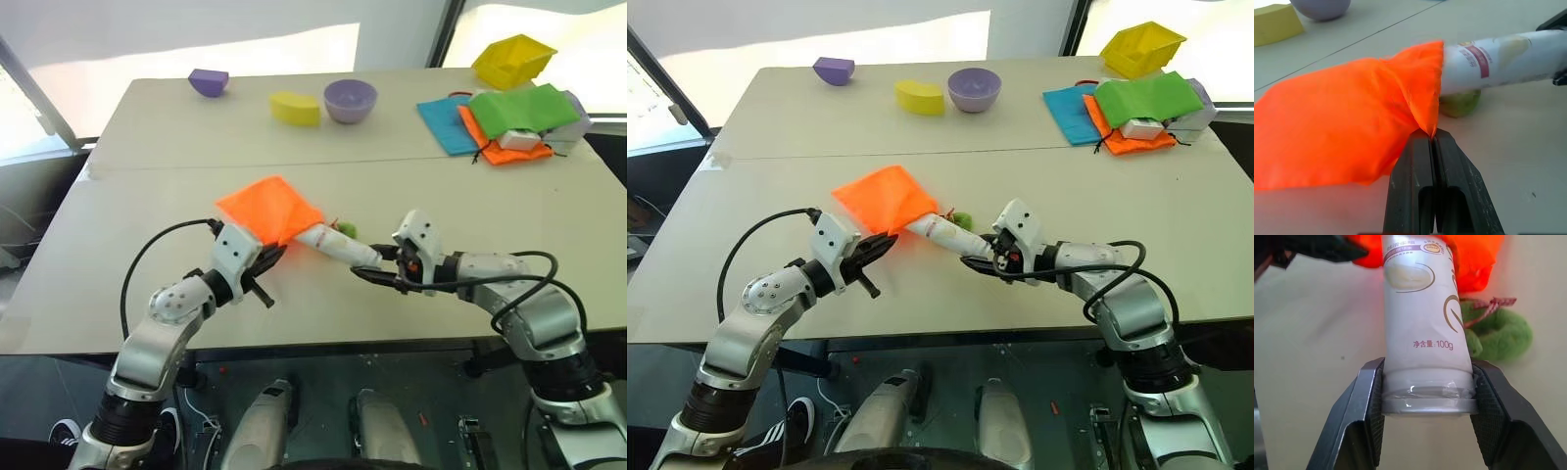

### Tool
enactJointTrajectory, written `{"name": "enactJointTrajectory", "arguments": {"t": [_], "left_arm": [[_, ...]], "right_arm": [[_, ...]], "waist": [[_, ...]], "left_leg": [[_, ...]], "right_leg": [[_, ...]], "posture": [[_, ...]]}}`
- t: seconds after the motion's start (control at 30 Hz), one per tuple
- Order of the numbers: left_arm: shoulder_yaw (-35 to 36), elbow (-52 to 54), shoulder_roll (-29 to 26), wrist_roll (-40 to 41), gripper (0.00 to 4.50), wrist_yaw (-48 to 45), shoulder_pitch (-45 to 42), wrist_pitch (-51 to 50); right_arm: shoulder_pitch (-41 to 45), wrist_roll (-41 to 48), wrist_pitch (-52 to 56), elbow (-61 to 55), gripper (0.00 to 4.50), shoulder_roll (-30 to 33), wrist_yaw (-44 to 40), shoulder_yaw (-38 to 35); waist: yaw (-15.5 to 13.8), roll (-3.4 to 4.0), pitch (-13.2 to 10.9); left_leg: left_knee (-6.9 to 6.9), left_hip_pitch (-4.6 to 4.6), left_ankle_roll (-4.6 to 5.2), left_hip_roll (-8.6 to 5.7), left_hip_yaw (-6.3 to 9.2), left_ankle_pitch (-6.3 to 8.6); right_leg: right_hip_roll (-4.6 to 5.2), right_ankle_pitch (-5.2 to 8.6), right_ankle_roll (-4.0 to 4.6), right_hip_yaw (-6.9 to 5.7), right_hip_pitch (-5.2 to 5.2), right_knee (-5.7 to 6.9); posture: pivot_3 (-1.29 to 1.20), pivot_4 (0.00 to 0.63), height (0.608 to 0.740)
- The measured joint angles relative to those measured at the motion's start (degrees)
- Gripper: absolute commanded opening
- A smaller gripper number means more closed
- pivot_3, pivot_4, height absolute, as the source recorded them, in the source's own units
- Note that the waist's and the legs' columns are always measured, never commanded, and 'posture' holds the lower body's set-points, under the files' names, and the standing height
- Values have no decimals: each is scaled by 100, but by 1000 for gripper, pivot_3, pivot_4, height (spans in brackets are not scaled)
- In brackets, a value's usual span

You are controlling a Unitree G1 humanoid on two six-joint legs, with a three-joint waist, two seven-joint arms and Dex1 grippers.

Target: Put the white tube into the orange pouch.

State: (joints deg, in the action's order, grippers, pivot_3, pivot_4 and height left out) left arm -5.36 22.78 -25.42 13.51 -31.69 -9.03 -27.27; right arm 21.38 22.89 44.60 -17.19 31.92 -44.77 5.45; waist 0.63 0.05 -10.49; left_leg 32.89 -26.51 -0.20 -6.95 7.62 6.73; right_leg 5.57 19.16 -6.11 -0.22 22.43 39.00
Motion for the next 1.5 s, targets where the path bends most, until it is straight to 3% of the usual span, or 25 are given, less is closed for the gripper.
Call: {"name": "enactJointTrajectory", "arguments": {"t": [0.4, 0.63, 0.8, 1.2, 1.5], "left_arm": [[26, 22, 80, 38, 0, 62, -39, -45], [101, 61, 63, 50, 0, 68, -17, 75], [194, 57, 66, 54, 0, 67, -43, 167], [151, 58, 78, 52, 0, 27, -13, 133], [190, 90, -49, 62, 0, -39, 49, 131]], "right_arm": [[47, -679, -161, 236, 1812, -577, 759, 837], [142, -915, -681, 579, 1812, 141, 525, 484], [-55, -926, -746, 472, 1812, 288, 270, 542], [270, -1220, -588, 531, 1812, -863, 1023, 966], [339, -1247, -611, 530, 1812, -199, 594, 728]], "waist": [[-1, 0, 0], [-44, 0, 0], [12, 0, 0], [-4, 1, 0], [5, 0, 0]], "left_leg": [[0, 2, 0, -4, 1, 0], [1, 1, 0, -6, 1, 0], [0, 1, 1, -5, 1, -1], [1, 4, 0, -7, 5, 0], [0, 5, 0, -6, 6, 0]], "right_leg": [[0, -1, -1, 0, 1, 0], [1, -1, -3, -1, -1, -1], [0, -1, -4, 2, -8, -1], [-1, -1, -4, 1, 1, 1], [-2, -1, -4, 1, -1, 1]], "posture": [[0, 150, 740], [0, 150, 740], [0, 150, 740], [0, 150, 740], [0, 150, 740]]}}
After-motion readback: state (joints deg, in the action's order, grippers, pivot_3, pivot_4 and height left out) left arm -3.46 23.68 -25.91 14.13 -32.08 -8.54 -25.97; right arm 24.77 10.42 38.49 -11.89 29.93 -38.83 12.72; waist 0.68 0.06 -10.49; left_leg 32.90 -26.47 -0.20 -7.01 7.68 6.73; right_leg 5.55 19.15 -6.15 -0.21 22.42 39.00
